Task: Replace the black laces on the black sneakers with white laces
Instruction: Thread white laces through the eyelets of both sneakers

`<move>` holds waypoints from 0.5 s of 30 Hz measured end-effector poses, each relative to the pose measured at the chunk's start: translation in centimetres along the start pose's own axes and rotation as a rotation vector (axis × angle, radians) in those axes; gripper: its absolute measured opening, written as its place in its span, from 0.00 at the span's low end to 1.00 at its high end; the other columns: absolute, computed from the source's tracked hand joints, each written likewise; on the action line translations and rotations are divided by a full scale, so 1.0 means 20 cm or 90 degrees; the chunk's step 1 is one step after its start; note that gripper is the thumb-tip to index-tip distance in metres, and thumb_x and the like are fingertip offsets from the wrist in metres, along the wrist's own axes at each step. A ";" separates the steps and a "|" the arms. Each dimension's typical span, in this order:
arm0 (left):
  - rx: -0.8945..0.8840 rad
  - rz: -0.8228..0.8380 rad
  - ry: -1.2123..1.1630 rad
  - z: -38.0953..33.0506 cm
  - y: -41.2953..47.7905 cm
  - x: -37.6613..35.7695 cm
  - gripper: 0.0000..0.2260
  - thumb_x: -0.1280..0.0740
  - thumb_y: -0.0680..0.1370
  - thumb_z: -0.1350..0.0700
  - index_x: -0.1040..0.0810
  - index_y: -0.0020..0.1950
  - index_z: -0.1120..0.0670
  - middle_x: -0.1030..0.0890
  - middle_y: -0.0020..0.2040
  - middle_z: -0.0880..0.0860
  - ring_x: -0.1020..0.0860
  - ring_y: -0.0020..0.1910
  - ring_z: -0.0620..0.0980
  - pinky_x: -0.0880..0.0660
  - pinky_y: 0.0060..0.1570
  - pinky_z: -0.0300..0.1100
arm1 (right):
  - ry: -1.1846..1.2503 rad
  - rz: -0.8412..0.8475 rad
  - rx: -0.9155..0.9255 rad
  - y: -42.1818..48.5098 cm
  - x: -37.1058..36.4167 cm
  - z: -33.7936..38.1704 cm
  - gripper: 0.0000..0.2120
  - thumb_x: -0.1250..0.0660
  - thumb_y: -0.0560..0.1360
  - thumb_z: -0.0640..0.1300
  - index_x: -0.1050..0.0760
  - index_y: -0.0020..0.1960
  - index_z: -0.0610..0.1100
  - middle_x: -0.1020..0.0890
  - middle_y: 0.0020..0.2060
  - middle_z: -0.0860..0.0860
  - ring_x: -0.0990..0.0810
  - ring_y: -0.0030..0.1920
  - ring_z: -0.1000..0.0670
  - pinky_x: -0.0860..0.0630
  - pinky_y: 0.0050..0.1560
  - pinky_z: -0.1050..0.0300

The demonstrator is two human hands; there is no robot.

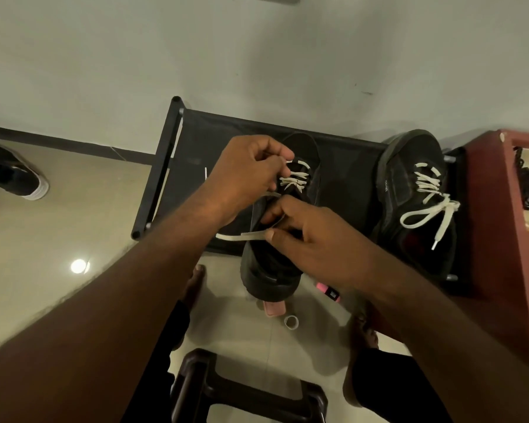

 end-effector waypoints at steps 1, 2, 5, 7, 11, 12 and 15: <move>0.002 0.011 0.000 0.01 0.00 -0.01 0.08 0.36 0.79 0.64 0.18 0.52 0.56 0.16 0.40 0.52 0.26 0.29 0.41 0.27 0.32 0.32 | 0.025 0.015 -0.015 0.01 0.00 -0.02 0.08 0.33 0.80 0.46 0.26 0.58 0.51 0.17 0.45 0.55 0.18 0.45 0.58 0.19 0.47 0.58; 0.004 0.020 0.000 0.01 0.00 -0.01 0.08 0.36 0.79 0.64 0.18 0.52 0.56 0.16 0.40 0.52 0.25 0.29 0.41 0.28 0.32 0.32 | 0.046 0.029 -0.028 0.01 0.00 -0.03 0.10 0.31 0.79 0.44 0.26 0.59 0.51 0.17 0.47 0.54 0.17 0.46 0.58 0.19 0.48 0.58; -0.009 0.050 0.007 0.00 0.00 -0.05 0.08 0.36 0.79 0.63 0.18 0.52 0.55 0.16 0.41 0.52 0.23 0.32 0.40 0.27 0.33 0.32 | 0.110 0.040 -0.022 0.02 0.01 -0.02 0.11 0.29 0.77 0.37 0.24 0.57 0.46 0.16 0.42 0.51 0.18 0.38 0.59 0.23 0.40 0.63; -0.028 0.081 0.001 -0.02 -0.01 -0.08 0.06 0.35 0.80 0.59 0.18 0.52 0.54 0.15 0.44 0.52 0.18 0.40 0.43 0.23 0.42 0.37 | 0.178 -0.023 0.009 0.01 0.07 0.01 0.09 0.30 0.76 0.34 0.23 0.55 0.42 0.18 0.39 0.51 0.20 0.33 0.60 0.26 0.35 0.67; -0.059 0.218 0.011 -0.07 -0.06 -0.14 0.17 0.39 0.82 0.46 0.19 0.55 0.57 0.17 0.43 0.52 0.20 0.40 0.48 0.25 0.41 0.38 | 0.297 -0.285 0.046 -0.03 0.35 -0.05 0.05 0.31 0.78 0.35 0.25 0.52 0.41 0.17 0.38 0.49 0.19 0.37 0.58 0.26 0.36 0.69; -0.059 0.243 0.035 -0.08 -0.07 -0.15 0.17 0.39 0.81 0.46 0.19 0.55 0.57 0.18 0.39 0.52 0.22 0.36 0.47 0.27 0.38 0.35 | 0.297 -0.340 0.037 -0.04 0.41 -0.09 0.05 0.31 0.78 0.37 0.25 0.51 0.44 0.18 0.38 0.48 0.19 0.37 0.56 0.26 0.38 0.67; -0.060 0.221 0.100 -0.07 -0.07 -0.13 0.11 0.36 0.80 0.49 0.17 0.50 0.54 0.24 0.29 0.48 0.28 0.28 0.42 0.31 0.32 0.29 | 0.265 -0.427 -0.006 -0.06 0.50 -0.20 0.06 0.31 0.79 0.41 0.27 0.48 0.48 0.21 0.37 0.51 0.22 0.36 0.56 0.25 0.39 0.62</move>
Point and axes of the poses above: each hand's wrist, its own y-axis towards the middle knuckle, its own x-axis out of the back of the hand, z = x × y, the point moved 8 cm from there along y, towards the middle knuckle
